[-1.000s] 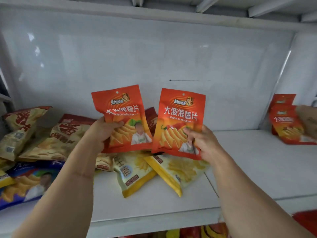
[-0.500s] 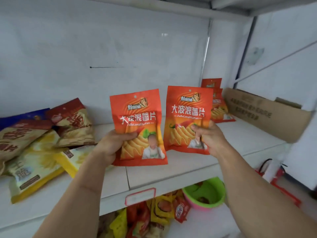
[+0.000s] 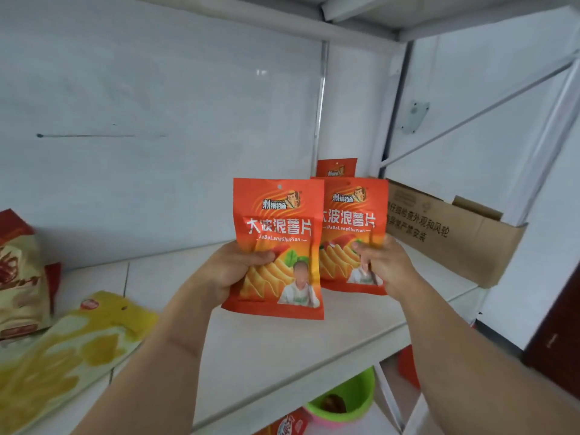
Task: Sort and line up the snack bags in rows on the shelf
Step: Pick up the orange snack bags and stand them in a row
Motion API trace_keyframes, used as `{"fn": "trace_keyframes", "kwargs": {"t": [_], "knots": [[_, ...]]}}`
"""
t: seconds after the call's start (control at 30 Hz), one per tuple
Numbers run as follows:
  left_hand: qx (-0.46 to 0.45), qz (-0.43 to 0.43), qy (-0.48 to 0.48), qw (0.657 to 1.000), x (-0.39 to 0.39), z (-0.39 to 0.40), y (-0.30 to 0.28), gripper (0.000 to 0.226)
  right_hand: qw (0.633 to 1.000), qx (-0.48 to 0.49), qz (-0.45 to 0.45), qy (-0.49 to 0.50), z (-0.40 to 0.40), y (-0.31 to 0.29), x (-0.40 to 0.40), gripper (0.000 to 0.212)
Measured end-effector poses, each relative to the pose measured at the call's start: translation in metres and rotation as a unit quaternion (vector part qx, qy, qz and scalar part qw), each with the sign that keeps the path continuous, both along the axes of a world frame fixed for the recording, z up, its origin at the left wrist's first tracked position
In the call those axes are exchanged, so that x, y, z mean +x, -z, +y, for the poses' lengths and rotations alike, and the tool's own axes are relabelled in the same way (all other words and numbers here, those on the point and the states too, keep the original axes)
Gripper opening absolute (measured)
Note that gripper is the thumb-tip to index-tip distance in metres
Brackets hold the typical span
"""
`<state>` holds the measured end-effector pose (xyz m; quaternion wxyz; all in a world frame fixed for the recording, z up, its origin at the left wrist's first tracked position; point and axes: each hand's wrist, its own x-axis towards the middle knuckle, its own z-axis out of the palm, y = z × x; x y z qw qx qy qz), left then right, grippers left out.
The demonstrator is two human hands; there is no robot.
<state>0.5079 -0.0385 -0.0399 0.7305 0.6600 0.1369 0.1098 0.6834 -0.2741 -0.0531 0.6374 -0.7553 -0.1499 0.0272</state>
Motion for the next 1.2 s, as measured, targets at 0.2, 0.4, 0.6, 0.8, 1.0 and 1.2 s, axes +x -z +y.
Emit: {"fn": "trace_keyframes", "kwargs": {"t": [0.2, 0.4, 0.6, 0.8, 1.0, 1.2], "knots": [[0.003, 0.012, 0.004, 1.0, 0.065, -0.015, 0.01, 0.038, 1.0, 0.011, 0.028, -0.005, -0.007, 0.007, 0.066, 0.011], [0.013, 0.013, -0.047, 0.999, 0.128, -0.033, 0.017, 0.04, 0.997, 0.013, 0.049, -0.063, -0.011, 0.013, 0.16, 0.018], [-0.003, 0.017, -0.106, 0.994, 0.186, -0.072, 0.026, 0.041, 0.988, -0.006, 0.056, -0.144, -0.017, 0.016, 0.238, 0.014], [-0.014, 0.045, -0.154, 0.987, 0.231, -0.106, 0.047, 0.044, 0.976, 0.033, 0.089, -0.198, -0.003, 0.029, 0.28, 0.016], [0.024, 0.035, -0.217, 0.975, 0.269, -0.123, 0.056, 0.039, 0.973, 0.083, 0.09, -0.195, 0.003, 0.037, 0.29, 0.025], [0.083, 0.031, -0.246, 0.965, 0.298, -0.133, 0.058, 0.047, 0.97, 0.071, 0.054, -0.226, -0.001, 0.035, 0.286, 0.07]]}}
